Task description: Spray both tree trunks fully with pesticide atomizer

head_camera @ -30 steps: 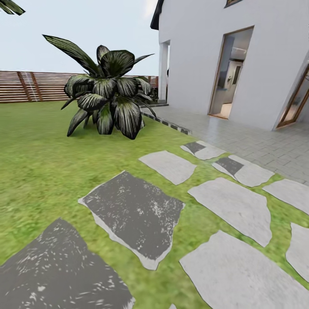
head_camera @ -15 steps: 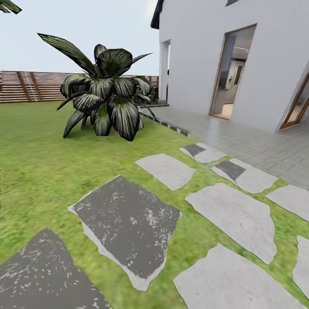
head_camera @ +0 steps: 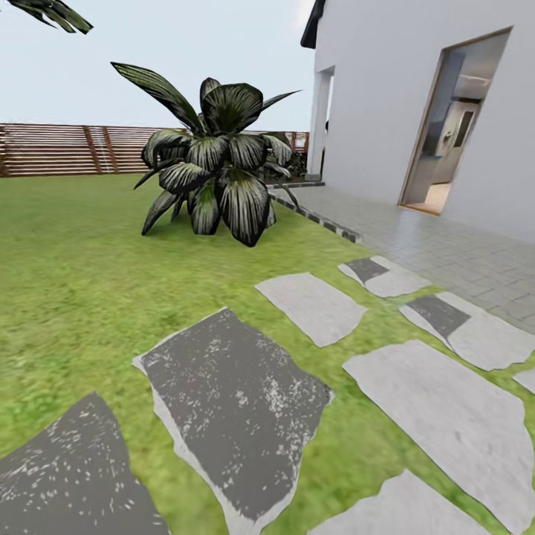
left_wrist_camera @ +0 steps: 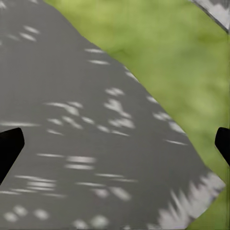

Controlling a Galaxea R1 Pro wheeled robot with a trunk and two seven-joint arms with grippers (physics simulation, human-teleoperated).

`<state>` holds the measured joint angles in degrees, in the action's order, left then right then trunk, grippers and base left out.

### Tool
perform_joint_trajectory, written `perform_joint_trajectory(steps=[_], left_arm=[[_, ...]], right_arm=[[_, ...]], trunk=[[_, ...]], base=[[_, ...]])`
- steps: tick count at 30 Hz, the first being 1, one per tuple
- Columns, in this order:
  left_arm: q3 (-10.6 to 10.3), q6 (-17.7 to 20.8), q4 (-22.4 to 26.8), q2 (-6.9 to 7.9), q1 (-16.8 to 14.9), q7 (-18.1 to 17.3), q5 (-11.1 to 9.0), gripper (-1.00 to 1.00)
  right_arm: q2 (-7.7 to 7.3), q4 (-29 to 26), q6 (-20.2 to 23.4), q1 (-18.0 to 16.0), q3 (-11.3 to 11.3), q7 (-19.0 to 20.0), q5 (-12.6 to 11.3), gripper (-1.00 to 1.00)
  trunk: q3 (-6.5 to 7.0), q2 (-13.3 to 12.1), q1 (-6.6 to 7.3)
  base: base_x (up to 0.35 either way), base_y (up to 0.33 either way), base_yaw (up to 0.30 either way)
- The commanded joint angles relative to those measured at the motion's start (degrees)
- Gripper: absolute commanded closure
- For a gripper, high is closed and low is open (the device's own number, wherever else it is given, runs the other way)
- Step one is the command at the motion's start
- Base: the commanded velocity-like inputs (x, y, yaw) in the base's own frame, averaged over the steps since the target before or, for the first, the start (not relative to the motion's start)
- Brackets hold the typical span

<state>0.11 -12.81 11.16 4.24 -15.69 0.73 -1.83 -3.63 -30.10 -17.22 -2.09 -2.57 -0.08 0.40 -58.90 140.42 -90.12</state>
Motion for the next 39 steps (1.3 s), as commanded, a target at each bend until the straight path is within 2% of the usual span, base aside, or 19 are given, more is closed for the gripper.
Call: perform_joint_trajectory(steps=[1,26,39], left_arm=[[-0.02,-0.2,-0.07,-0.01,-0.04,0.06,-0.19,-1.0],[-0.02,-0.2,-0.02,-0.02,-0.04,0.06,-0.19,-1.0],[0.07,-0.2,0.06,-0.02,-0.04,0.06,-0.35,-1.0]], right_arm=[[0.01,0.04,-0.18,-0.01,-0.06,-0.01,0.04,-1.0],[0.03,0.04,-0.18,-0.01,-0.06,-0.01,0.1,-1.0],[0.02,0.04,-0.18,-0.01,-0.06,-0.01,0.1,-1.0]], trunk=[[-0.05,0.02,-0.02],[-0.05,0.02,-0.02],[-0.05,0.02,-0.02]], base=[[0.278,-0.168,0.278],[0.277,-0.169,0.278],[0.211,-0.23,0.278]])
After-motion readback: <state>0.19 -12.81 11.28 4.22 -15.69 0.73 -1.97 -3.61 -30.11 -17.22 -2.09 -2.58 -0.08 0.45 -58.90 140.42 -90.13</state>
